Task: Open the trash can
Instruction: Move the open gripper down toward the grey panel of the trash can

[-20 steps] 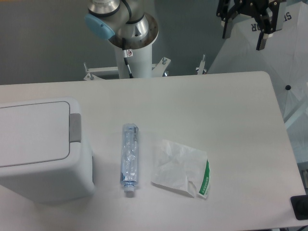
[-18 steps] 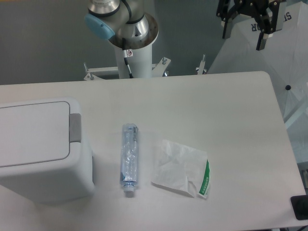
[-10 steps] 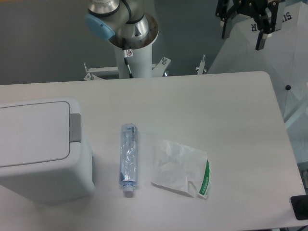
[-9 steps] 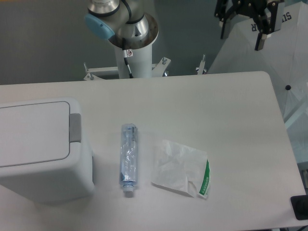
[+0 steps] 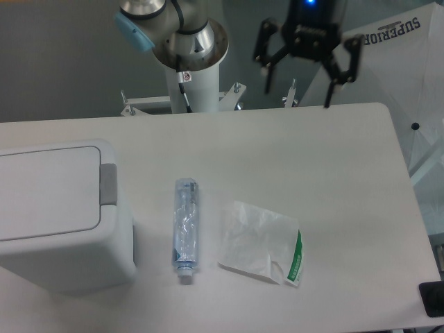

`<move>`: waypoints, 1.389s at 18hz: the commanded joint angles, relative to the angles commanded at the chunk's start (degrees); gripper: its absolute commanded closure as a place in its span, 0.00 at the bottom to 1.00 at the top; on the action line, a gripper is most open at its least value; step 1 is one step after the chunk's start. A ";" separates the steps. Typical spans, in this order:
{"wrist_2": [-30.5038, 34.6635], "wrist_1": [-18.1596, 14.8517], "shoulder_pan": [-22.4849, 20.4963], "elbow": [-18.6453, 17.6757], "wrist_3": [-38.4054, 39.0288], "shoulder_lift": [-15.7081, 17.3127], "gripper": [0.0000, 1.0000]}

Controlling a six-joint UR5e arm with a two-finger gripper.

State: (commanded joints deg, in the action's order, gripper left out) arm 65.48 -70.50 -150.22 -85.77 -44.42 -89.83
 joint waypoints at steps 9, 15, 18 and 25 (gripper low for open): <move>-0.26 5.46 8.44 -3.44 21.72 -1.66 0.00; -0.09 9.77 13.27 -4.15 28.41 -4.21 0.00; 0.17 10.47 14.95 -4.49 29.30 -5.09 0.00; 0.18 10.65 16.19 -4.41 29.30 -6.50 0.00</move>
State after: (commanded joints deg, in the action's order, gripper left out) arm 65.65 -59.85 -134.03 -90.18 -15.12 -96.33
